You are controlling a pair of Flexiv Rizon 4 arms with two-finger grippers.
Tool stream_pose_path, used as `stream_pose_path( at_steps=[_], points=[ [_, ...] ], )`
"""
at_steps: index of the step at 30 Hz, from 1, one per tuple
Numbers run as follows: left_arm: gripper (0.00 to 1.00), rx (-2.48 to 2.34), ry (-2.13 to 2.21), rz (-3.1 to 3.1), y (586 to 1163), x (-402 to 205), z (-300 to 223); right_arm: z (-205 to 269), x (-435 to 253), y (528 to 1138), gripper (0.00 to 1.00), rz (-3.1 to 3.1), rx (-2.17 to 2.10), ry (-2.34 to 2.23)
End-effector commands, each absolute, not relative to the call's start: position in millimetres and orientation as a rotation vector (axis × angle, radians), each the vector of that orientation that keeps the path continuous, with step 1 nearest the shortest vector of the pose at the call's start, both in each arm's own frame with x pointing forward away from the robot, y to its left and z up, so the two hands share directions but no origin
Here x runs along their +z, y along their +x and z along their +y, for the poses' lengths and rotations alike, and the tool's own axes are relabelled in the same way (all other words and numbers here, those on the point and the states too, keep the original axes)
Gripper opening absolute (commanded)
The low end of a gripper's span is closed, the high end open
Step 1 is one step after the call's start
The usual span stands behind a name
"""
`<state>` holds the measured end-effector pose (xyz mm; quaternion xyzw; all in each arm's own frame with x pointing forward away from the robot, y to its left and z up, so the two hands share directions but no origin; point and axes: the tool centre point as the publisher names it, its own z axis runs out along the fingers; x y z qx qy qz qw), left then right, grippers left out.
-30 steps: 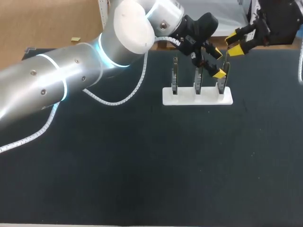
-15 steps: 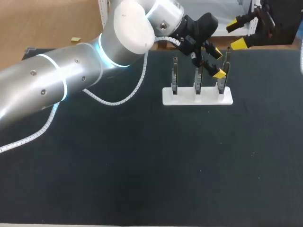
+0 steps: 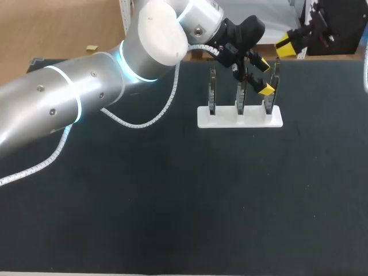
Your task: Pick up the optical module with the left hand, and insert it into the network port with the right hand.
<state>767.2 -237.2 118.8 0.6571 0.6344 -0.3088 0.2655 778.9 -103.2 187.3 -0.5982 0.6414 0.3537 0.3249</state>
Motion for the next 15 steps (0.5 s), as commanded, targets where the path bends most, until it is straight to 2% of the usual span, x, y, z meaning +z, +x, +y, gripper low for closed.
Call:
stream_pose_path(
  at_steps=[1,15],
  points=[
    [1.00,-0.832,1.777,1.717,768,119,-238,-104,182,781,0.00,1.693,0.931,-1.571],
    [1.00,-0.832,1.777,1.717,768,119,-238,-105,170,781,0.00,1.721,0.948,-1.586]
  ],
)
